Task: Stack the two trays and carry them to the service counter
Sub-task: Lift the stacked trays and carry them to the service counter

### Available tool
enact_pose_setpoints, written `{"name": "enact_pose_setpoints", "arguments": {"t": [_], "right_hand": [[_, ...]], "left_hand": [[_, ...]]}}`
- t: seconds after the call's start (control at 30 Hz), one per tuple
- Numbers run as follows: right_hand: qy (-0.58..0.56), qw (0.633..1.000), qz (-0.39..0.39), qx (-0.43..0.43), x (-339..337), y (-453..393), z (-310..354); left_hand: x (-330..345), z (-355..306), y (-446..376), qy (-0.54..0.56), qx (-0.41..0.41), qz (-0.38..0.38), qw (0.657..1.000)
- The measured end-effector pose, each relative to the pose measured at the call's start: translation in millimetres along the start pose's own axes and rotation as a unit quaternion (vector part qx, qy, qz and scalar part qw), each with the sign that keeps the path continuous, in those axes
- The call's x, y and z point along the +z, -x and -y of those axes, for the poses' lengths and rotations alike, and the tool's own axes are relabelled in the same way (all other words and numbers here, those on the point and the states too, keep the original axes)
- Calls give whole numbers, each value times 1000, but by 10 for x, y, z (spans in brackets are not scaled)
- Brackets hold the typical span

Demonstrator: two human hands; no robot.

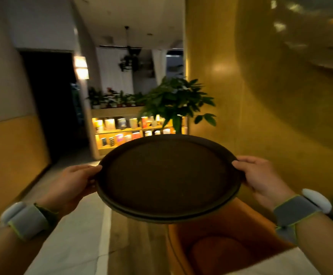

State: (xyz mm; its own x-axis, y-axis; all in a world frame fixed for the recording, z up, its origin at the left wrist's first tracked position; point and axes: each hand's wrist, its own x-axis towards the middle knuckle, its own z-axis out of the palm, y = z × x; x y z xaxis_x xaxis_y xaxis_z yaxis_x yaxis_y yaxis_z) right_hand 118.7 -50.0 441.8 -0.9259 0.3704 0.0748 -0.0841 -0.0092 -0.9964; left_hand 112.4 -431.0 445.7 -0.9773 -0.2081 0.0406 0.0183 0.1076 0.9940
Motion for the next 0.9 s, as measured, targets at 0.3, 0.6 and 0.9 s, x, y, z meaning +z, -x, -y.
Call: {"name": "enact_pose_setpoints", "arguments": {"t": [0.3, 0.6, 0.9], "right_hand": [[-14, 978, 210, -2, 2285, 377, -51], [-23, 925, 379, 0, 4628, 1507, 10], [-36, 838, 544, 31, 6528, 2418, -71]], "left_hand": [[-2281, 101, 608, 17, -31, -168, 985], [-4336, 126, 1554, 1, -3, -368, 930], [-5429, 264, 2293, -4, -25, -537, 843]]}}
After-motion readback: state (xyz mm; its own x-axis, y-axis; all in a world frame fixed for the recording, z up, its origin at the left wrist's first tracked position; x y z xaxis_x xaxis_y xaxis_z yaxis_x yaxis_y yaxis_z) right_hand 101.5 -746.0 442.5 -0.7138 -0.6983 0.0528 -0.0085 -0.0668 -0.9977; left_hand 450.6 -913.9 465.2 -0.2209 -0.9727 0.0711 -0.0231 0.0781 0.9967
